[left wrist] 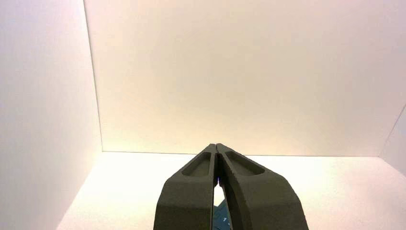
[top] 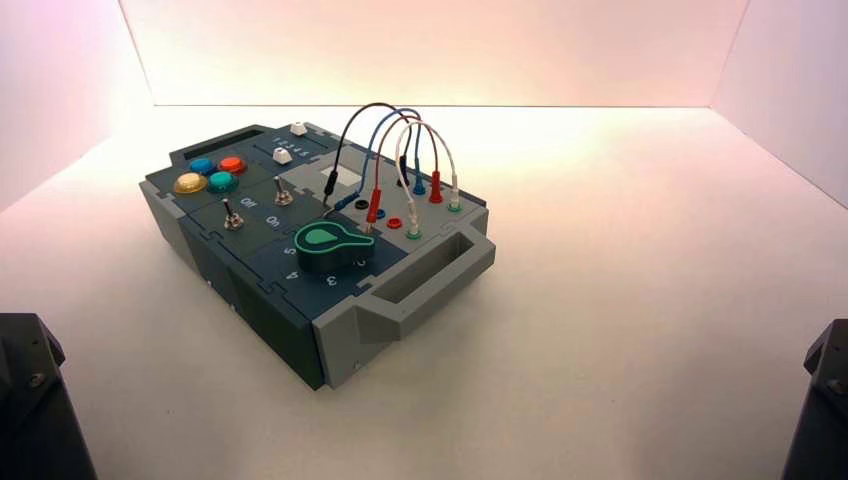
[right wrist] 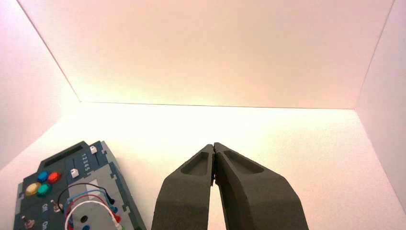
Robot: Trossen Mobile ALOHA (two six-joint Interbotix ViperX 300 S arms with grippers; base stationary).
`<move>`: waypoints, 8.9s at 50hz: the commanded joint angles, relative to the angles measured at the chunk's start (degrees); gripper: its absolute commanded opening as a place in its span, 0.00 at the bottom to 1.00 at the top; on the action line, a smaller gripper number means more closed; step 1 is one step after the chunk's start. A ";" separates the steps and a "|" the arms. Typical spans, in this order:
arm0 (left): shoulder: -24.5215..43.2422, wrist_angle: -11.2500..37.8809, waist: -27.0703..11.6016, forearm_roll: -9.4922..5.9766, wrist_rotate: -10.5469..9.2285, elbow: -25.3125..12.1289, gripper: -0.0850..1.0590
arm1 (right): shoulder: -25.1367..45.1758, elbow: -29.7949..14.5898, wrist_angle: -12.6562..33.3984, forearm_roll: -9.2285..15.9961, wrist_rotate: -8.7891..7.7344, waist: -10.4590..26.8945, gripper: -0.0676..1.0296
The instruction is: Move the bottom slider to position 5.
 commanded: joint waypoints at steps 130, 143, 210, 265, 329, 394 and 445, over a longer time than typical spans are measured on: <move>76.99 5.80 3.43 0.09 11.43 -26.81 0.05 | 76.29 -16.52 -0.53 19.16 0.35 40.25 0.04; 78.40 5.80 3.43 0.09 11.43 -27.07 0.05 | 81.47 -18.28 -0.70 18.90 0.00 40.25 0.04; 94.04 7.73 -1.41 0.18 14.33 -35.60 0.05 | 79.63 -16.52 -0.88 17.05 0.35 30.76 0.04; 98.79 16.96 -12.92 0.00 16.26 -39.81 0.05 | 79.45 -15.73 1.05 11.16 0.44 10.63 0.04; 80.77 22.41 -18.11 -1.49 14.15 -41.22 0.05 | 65.39 -29.44 17.31 3.25 0.62 5.80 0.04; 51.77 10.46 -9.67 -1.41 10.02 -20.74 0.05 | 54.84 -22.50 5.10 4.92 0.26 17.58 0.04; 47.20 4.57 -9.40 -1.41 9.49 -15.82 0.05 | 73.21 -37.27 5.10 5.27 0.70 30.15 0.04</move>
